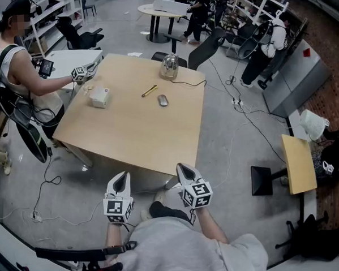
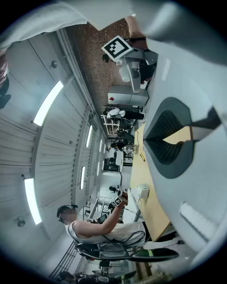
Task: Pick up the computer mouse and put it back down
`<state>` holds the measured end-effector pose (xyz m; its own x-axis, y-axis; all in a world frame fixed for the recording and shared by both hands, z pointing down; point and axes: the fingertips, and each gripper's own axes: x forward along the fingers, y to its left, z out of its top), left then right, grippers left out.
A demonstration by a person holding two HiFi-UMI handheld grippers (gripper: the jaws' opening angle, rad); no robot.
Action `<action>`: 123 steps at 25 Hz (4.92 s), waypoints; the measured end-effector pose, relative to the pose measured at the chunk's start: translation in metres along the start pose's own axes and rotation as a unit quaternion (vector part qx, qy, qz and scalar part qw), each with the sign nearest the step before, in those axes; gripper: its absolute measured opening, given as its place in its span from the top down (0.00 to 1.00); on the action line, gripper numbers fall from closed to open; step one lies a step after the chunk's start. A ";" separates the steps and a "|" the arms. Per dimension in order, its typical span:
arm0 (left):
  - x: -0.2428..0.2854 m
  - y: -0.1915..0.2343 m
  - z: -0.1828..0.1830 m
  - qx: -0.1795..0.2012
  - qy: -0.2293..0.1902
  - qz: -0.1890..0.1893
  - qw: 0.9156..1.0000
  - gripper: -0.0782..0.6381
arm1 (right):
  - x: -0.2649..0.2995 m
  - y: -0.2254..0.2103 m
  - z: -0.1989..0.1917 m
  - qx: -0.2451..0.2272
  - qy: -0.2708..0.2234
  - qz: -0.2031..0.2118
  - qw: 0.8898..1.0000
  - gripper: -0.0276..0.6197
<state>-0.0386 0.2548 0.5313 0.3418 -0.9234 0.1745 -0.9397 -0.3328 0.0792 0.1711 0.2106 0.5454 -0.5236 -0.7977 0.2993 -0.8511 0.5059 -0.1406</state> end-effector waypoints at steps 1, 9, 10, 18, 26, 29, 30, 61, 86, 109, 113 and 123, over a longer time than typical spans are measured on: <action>0.000 0.000 0.000 0.000 0.000 0.000 1.000 0.86 | 0.000 -0.001 0.000 0.001 0.000 0.000 1.000 0.95; 0.000 0.004 0.000 0.000 -0.005 0.007 1.000 0.86 | 0.004 -0.001 0.002 0.014 -0.008 0.009 1.000 0.95; -0.002 0.005 -0.001 -0.001 -0.004 0.008 1.000 0.86 | 0.005 0.001 0.001 0.012 -0.007 0.010 1.000 0.95; -0.010 0.019 -0.009 -0.008 -0.006 0.033 0.999 0.86 | 0.020 0.013 -0.009 0.008 0.005 0.032 0.999 0.95; 0.000 0.037 -0.003 -0.014 0.005 0.041 0.999 0.86 | 0.047 0.010 0.004 0.011 0.011 0.035 0.999 0.95; 0.016 0.056 -0.001 -0.017 0.006 0.038 0.999 0.86 | 0.070 0.009 0.007 0.016 0.013 0.031 0.999 0.95; 0.024 0.061 0.001 -0.018 0.005 0.038 0.999 0.86 | 0.077 0.006 0.009 0.017 0.013 0.030 0.999 0.95; 0.215 0.082 0.045 0.026 0.030 -0.018 0.999 0.86 | 0.195 -0.111 0.041 0.061 0.013 0.002 0.998 0.95; 0.322 0.105 0.040 0.025 0.066 -0.153 0.986 0.86 | 0.245 -0.153 0.052 0.085 0.025 -0.110 0.990 0.95; 0.372 0.169 -0.002 0.015 0.121 -0.238 0.964 0.86 | 0.398 -0.202 0.079 -0.032 0.108 -0.129 0.985 0.93; 0.374 0.177 -0.006 0.007 0.128 -0.239 0.963 0.86 | 0.426 -0.213 0.073 -0.043 0.142 -0.118 0.982 0.90; 0.382 0.202 -0.016 0.000 0.142 -0.231 0.963 0.86 | 0.488 -0.242 0.011 -0.032 0.260 -0.103 0.959 0.81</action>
<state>-0.0973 -0.1620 0.6301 0.7134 -0.5880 0.3812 -0.6867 -0.6950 0.2132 0.1211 -0.3043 0.7152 -0.2404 -0.6187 0.7480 -0.9215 0.3875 0.0243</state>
